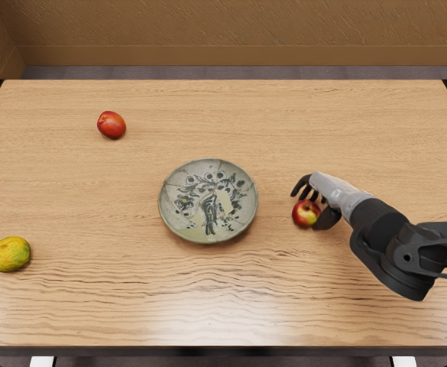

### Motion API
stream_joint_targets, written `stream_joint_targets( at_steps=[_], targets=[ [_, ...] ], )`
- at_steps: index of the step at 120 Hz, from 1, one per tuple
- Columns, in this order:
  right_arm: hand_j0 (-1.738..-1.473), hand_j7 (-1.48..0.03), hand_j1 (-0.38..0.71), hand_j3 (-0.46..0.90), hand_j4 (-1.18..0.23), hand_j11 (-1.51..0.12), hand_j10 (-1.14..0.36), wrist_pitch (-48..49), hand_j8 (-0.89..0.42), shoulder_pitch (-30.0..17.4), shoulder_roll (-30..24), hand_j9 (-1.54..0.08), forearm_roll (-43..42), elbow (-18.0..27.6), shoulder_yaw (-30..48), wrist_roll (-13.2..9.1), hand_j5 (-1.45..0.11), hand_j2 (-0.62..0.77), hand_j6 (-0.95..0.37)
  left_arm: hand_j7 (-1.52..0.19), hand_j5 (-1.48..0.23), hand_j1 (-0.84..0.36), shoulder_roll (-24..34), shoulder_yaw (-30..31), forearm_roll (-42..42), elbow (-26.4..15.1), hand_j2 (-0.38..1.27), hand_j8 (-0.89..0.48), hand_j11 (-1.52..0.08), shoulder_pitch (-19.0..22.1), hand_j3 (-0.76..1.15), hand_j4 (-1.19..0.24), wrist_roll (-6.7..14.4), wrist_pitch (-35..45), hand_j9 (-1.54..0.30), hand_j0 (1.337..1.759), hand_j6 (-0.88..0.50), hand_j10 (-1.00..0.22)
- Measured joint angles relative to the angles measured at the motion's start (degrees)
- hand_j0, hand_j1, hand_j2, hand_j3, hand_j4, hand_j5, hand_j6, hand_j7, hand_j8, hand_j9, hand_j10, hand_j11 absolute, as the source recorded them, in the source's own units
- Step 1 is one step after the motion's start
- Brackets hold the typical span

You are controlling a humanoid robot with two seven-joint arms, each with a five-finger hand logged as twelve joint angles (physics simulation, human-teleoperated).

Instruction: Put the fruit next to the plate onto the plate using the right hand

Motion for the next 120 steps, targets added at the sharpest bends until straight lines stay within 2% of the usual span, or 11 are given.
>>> stream_joint_targets(
  at_steps=[29, 75, 95, 120],
  targets=[
    [-1.657, -0.69, 0.24, 0.0, -0.52, -0.69, -0.52, 0.02, -0.52, -0.03, 0.01, -0.69, -0.08, 0.0, -0.02, 0.0, -0.69, -0.01, -0.46, 0.0, 0.0, 0.35, 0.0, 0.0, 0.0, -0.02, 0.0, 0.0, 0.0, 0.09, 0.0, 0.0, 0.0, 0.0, 0.0, 1.658, 0.0, 0.0],
    [-1.651, -0.82, 0.28, 0.0, -0.56, -0.83, -0.62, 0.03, -0.48, -0.06, 0.32, -0.84, -0.17, 0.0, -0.01, -0.05, -0.84, 0.11, -0.42, 0.0, 0.0, 0.35, 0.0, -0.01, 0.0, 0.0, 0.0, 0.0, 0.0, 0.09, 0.0, 0.0, 0.0, 0.0, 0.0, 1.658, 0.0, 0.0],
    [-1.651, -0.87, 0.28, 0.0, -0.61, -0.89, -0.67, -0.02, -0.5, -0.08, 0.43, -0.89, -0.24, -0.01, -0.01, -0.05, -0.88, 0.2, -0.45, 0.0, 0.0, 0.35, 0.0, -0.01, 0.0, 0.01, 0.0, 0.0, 0.0, 0.09, 0.0, 0.0, 0.0, 0.0, 0.0, 1.658, 0.0, 0.0],
    [-1.651, -0.91, 0.24, 0.0, -0.65, -0.92, -0.69, 0.03, -0.52, -0.09, 0.45, -0.92, -0.28, 0.0, 0.0, -0.02, -0.91, 0.2, -0.47, 0.0, 0.0, 0.35, 0.0, -0.01, 0.0, -0.01, 0.0, 0.0, 0.0, 0.09, 0.0, 0.0, 0.0, 0.0, 0.0, 1.658, 0.0, 0.0]
  ],
)
